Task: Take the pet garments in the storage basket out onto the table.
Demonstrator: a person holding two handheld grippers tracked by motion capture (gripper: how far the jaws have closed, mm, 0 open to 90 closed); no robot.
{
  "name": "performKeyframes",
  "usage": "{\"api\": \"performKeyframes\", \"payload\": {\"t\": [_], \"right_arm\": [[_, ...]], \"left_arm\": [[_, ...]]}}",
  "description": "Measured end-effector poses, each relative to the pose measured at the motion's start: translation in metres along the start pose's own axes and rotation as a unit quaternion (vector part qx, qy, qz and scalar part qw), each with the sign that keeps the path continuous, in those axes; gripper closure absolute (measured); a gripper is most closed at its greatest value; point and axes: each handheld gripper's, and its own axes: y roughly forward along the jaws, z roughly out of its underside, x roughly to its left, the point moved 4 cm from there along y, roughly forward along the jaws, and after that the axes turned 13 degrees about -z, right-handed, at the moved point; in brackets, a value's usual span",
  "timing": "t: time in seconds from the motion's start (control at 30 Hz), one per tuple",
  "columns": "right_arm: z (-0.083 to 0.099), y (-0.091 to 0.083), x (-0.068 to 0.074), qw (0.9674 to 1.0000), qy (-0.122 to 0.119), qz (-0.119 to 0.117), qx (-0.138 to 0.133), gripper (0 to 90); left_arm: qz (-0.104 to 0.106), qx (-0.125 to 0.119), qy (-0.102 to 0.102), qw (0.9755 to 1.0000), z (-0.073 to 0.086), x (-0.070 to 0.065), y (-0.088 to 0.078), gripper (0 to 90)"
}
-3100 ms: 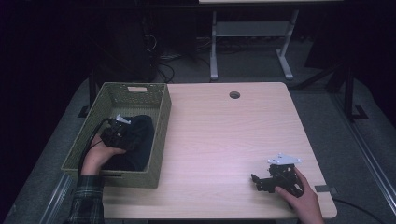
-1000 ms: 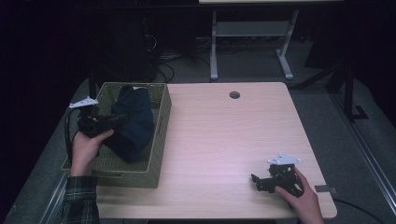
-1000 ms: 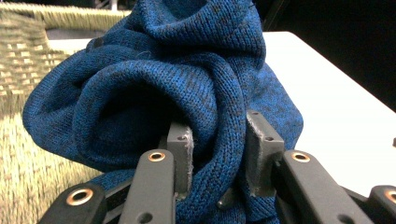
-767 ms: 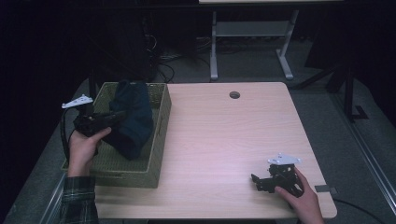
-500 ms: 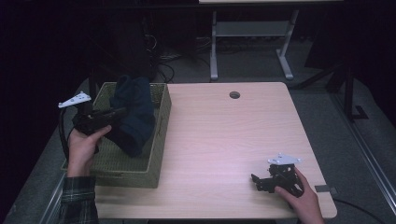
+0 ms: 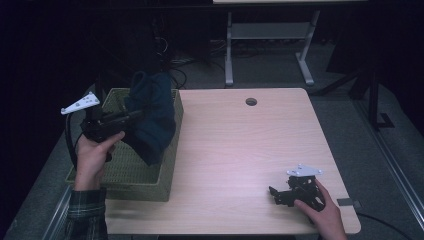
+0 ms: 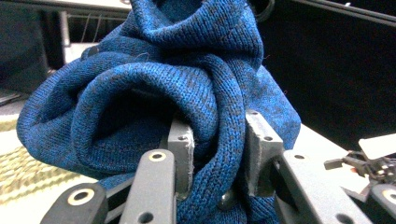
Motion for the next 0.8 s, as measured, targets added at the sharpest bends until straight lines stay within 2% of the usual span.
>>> {"api": "performKeyframes", "payload": {"t": [0.3, 0.5, 0.8], "right_arm": [[0.0, 0.0, 0.0, 1.0, -0.001, 0.0, 0.0, 0.0], [0.0, 0.0, 0.0, 1.0, 0.0, 0.0, 0.0, 0.0], [0.0, 0.0, 0.0, 1.0, -0.001, 0.0, 0.0, 0.0]], "left_arm": [[0.04, -0.012, 0.015, 0.999, -0.009, -0.029, 0.006, 67.7], [0.056, -0.016, 0.021, 0.9981, -0.012, -0.046, 0.013, 67.7], [0.095, -0.022, 0.024, 0.995, -0.018, -0.074, 0.025, 67.9]]}}
